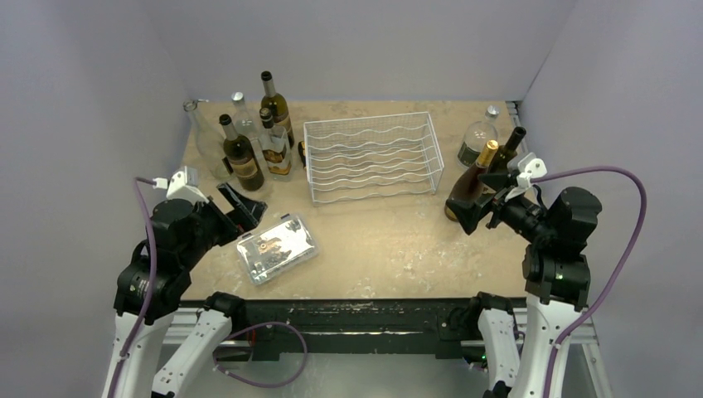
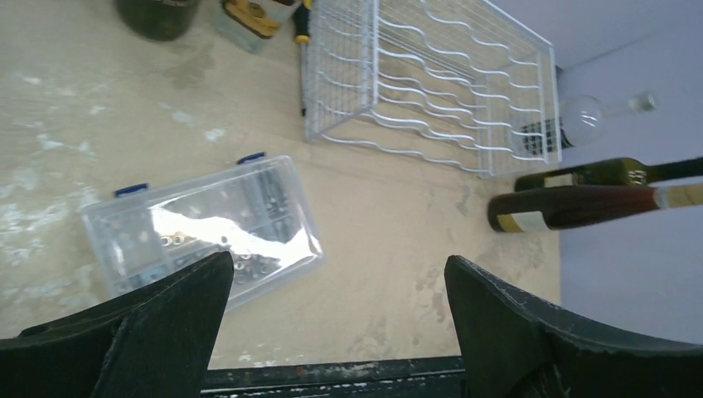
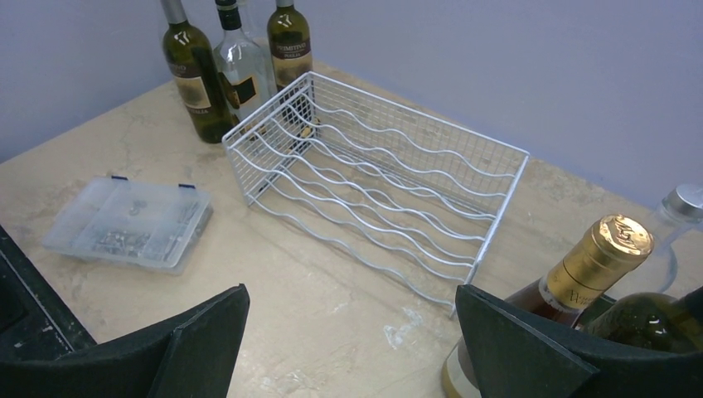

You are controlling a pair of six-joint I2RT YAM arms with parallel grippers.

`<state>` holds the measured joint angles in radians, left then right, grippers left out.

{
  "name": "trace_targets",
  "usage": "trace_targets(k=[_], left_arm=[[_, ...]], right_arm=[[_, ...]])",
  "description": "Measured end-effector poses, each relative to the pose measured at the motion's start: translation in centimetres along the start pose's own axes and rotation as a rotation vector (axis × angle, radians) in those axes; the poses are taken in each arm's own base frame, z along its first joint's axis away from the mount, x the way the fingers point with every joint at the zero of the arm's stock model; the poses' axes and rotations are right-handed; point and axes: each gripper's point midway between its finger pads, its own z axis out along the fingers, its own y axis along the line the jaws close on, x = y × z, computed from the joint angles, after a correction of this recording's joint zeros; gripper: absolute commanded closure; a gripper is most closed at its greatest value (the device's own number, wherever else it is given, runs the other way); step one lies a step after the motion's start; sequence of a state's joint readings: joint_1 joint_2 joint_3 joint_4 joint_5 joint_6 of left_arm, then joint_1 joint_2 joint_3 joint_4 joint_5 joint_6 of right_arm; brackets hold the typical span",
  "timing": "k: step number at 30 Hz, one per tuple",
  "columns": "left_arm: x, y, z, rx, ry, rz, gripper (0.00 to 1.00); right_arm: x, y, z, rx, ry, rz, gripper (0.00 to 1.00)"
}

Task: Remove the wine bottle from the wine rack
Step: Reset both arms

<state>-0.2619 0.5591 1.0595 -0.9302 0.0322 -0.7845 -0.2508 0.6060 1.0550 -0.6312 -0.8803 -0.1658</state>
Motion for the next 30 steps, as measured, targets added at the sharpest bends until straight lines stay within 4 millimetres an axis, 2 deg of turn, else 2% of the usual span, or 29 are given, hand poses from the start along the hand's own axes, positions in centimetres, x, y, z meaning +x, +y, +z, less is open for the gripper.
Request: trace_targets(k=[4, 7, 10, 16, 22, 30], left_arm=[[-0.5, 3.2, -0.4, -0.155, -0.042, 0.061, 0.00], [-0.7, 4.6, -0.9, -0.208, -0.054, 0.135, 0.00], [-0.6, 4.5, -1.7, -0.164, -0.067, 0.230, 0.00], [1.4, 3.7, -2.7, -0.004, -0.052, 0.382, 0.00], [1.8, 3.1, -2.1, 0.044, -0.035, 0.436, 0.00], [2.2, 2.9, -0.8, 0.073, -0.032, 0.440, 0.00]], right_arm=[[0.1, -0.1, 0.0, 0.004, 0.002, 0.002, 0.01], [0.1, -0.4, 0.0, 0.016, 0.004, 0.003, 0.01], [0.2, -0.7, 0.0, 0.032, 0.007, 0.000, 0.01], [0.2, -0.9, 0.0, 0.038, 0.009, -0.004, 0.01], [0.2, -1.0, 0.1, 0.042, 0.010, -0.004, 0.01], [0.4, -2.4, -0.1, 0.129, 0.021, 0.036, 0.01]])
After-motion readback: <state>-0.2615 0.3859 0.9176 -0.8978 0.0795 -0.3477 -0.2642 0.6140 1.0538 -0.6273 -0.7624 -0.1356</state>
